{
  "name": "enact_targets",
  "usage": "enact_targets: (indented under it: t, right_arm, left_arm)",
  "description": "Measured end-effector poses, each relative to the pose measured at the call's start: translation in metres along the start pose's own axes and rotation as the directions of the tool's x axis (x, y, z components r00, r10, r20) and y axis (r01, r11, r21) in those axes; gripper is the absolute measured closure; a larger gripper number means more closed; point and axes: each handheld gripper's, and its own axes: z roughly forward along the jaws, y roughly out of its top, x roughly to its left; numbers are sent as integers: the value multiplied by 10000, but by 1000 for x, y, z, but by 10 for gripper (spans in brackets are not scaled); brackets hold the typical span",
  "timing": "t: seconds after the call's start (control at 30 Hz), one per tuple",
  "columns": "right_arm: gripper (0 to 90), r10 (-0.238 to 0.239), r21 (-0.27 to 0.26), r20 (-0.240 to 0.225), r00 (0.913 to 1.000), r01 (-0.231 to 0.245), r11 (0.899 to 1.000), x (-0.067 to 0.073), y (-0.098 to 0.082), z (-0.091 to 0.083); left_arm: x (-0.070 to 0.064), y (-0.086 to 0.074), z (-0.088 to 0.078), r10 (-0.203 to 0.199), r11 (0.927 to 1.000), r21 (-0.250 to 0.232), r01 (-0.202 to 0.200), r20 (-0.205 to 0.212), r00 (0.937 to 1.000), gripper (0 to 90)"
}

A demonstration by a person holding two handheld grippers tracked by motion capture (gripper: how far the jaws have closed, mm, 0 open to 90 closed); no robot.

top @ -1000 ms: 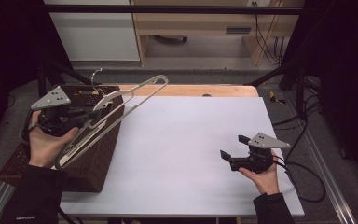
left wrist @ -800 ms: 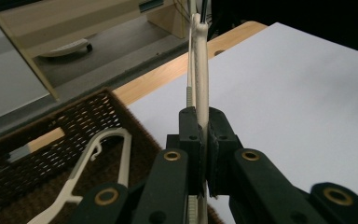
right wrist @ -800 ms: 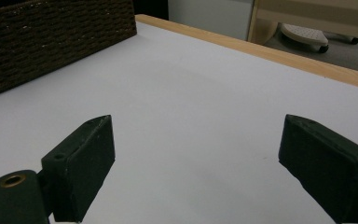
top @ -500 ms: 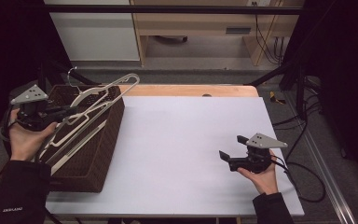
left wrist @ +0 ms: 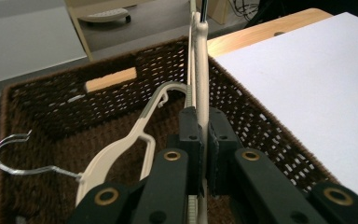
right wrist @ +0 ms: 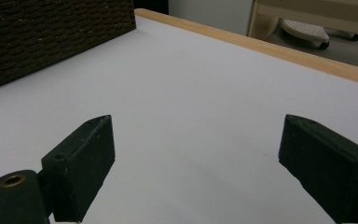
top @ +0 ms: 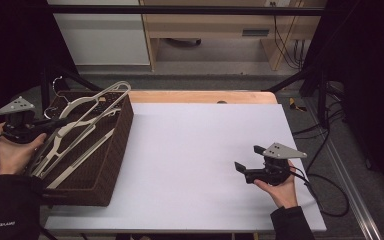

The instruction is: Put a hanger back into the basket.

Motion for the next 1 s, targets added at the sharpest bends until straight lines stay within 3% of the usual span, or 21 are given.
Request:
enact_targets:
  t: [0.27,0.5,0.73,0.87,1.0]
  right_arm:
    - [110,-15,27,-6,10000,15,10000,0,0,0]
    - [109,10,105,-15,10000,-10,9999,1,-1,1]
    - [109,3,99,-28,10000,-2,10000,1,-1,1]
    - [109,25,85,-25,10000,-25,10000,0,0,1]
    - [109,11,112,-39,10000,-10,9999,0,0,1]
  left_arm:
    - [14,-15,-7,-311,9995,93,310,93,9995,863]
    - [16,-26,-7,-374,9987,347,364,283,9989,864]
    - [9,-38,12,-300,9932,1138,240,517,9982,862]
    - [11,-46,23,-679,9891,1348,589,631,9957,855]
    - [17,-57,29,-1206,9800,1663,1093,595,9909,850]
